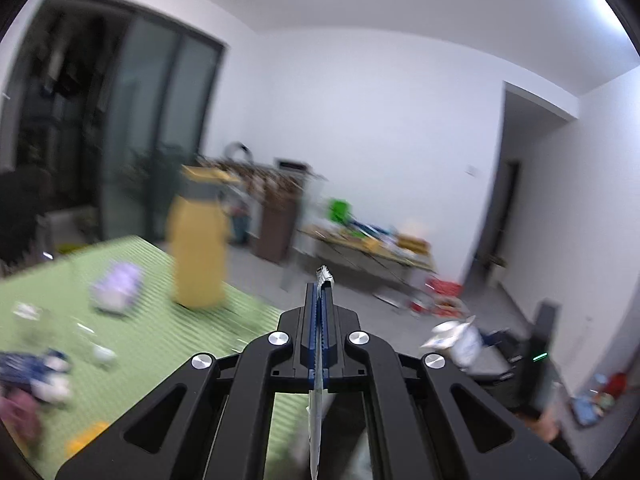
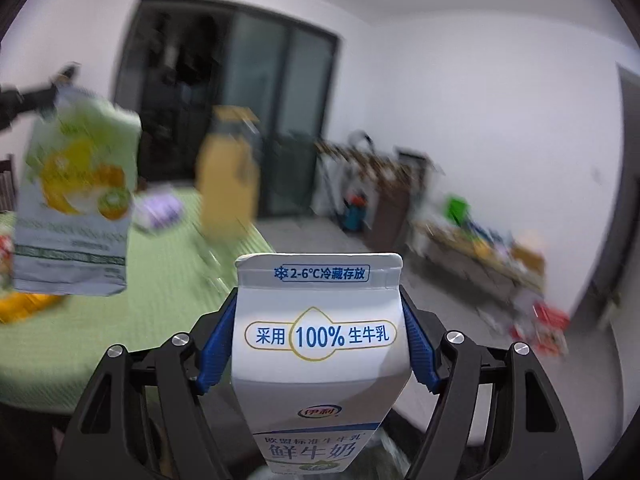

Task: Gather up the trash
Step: 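Carry the snack bag and milk carton over the trash bag with both grippers, then open both grippers to drop the snack bag and milk carton into the bag, then move both tools back over the table toward the yellow snack packet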

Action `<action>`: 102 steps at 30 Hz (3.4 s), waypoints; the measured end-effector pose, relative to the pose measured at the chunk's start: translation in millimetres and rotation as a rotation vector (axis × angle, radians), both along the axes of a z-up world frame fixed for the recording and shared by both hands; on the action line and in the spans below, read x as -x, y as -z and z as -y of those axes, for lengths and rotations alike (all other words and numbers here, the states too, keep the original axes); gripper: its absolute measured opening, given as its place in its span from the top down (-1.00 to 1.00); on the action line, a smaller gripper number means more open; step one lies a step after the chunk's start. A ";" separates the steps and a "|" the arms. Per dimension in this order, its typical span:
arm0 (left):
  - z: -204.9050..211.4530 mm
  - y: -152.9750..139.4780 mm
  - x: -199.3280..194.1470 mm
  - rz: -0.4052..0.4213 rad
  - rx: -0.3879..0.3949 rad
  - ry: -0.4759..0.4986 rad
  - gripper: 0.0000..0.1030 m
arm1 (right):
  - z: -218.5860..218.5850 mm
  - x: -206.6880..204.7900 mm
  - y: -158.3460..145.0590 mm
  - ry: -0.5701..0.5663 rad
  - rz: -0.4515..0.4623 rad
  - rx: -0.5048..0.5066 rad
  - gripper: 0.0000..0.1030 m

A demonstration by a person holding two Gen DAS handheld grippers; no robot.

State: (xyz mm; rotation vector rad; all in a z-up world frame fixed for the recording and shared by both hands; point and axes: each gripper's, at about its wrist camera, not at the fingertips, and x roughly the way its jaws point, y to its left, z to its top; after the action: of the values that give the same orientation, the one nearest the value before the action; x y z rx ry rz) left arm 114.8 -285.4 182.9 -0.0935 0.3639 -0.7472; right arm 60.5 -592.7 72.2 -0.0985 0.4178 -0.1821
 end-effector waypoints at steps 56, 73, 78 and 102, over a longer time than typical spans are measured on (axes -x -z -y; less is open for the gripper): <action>186.1 257.6 -15.1 -0.302 -0.334 0.232 -0.03 | 56.1 78.0 132.9 0.298 -0.220 -0.356 -0.33; 63.5 146.6 -9.7 -0.102 -0.216 0.036 -0.45 | -15.2 54.1 50.7 0.193 -0.088 -0.213 -0.46; 15.8 127.4 -11.4 -0.079 -0.177 -0.055 -0.58 | -45.2 41.9 31.7 0.153 -0.040 -0.187 -0.53; -318.6 92.5 47.3 0.073 -0.189 -0.668 -0.85 | -281.9 -35.6 0.3 -0.329 -0.006 -0.096 -0.59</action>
State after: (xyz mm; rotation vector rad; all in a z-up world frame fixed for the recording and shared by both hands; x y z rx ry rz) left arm 67.5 33.3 90.5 -0.0059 0.3051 -0.0548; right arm 96.1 -310.8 71.9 -0.0721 0.4103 0.1620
